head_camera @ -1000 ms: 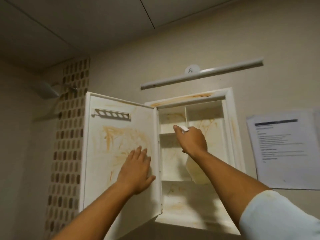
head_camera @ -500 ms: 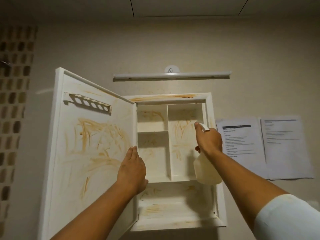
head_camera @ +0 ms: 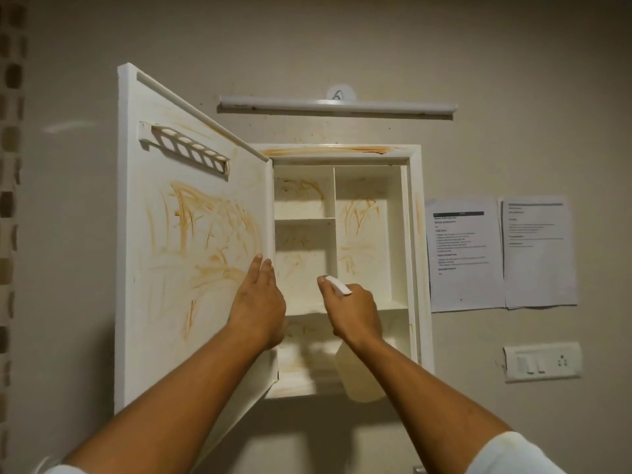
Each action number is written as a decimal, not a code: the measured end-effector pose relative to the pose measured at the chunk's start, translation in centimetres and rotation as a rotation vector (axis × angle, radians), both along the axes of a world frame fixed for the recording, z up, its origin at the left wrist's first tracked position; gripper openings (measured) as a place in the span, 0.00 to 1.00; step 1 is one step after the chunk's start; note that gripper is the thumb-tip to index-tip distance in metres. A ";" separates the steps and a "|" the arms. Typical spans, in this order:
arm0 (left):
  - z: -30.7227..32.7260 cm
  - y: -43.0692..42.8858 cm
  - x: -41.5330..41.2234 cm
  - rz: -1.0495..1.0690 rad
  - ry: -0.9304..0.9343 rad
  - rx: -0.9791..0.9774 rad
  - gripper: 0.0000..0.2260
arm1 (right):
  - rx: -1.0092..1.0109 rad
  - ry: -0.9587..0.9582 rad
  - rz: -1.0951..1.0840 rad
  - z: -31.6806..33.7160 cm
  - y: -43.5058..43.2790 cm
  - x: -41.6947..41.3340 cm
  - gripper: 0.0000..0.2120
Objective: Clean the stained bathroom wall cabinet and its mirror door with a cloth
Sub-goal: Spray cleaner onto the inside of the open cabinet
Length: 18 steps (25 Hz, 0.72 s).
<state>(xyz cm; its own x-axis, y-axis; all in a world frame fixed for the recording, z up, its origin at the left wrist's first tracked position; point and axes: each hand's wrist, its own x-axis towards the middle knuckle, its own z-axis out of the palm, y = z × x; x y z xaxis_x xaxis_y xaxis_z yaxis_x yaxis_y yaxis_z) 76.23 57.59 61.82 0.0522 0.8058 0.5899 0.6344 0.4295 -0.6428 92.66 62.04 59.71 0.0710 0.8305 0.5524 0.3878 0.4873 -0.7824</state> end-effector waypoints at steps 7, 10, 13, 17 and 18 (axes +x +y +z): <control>-2.3 0.0 -0.2 0.010 0.029 -0.008 0.36 | -0.017 0.156 -0.121 -1.8 1.8 7.7 0.28; -2.0 -0.4 -0.3 0.010 0.041 -0.025 0.35 | -0.005 0.277 -0.042 -1.6 1.3 7.1 0.24; -1.7 -0.7 -0.7 0.012 0.069 -0.054 0.34 | -0.006 0.283 0.013 -0.9 0.9 5.1 0.22; -2.0 -1.0 -1.1 0.007 0.083 -0.087 0.34 | -0.029 0.145 0.038 -2.3 0.6 3.4 0.25; -2.2 -1.1 -1.1 0.005 0.080 -0.092 0.35 | -0.024 0.101 0.056 -3.1 0.5 3.4 0.26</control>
<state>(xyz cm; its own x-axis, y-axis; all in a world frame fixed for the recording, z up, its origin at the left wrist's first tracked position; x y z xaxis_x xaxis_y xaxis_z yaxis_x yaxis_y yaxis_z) 75.11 56.48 59.63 0.0917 0.8568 0.5074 0.5777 0.3693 -0.7280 96.05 62.51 56.61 0.0783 0.8477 0.5247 0.2790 0.4867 -0.8278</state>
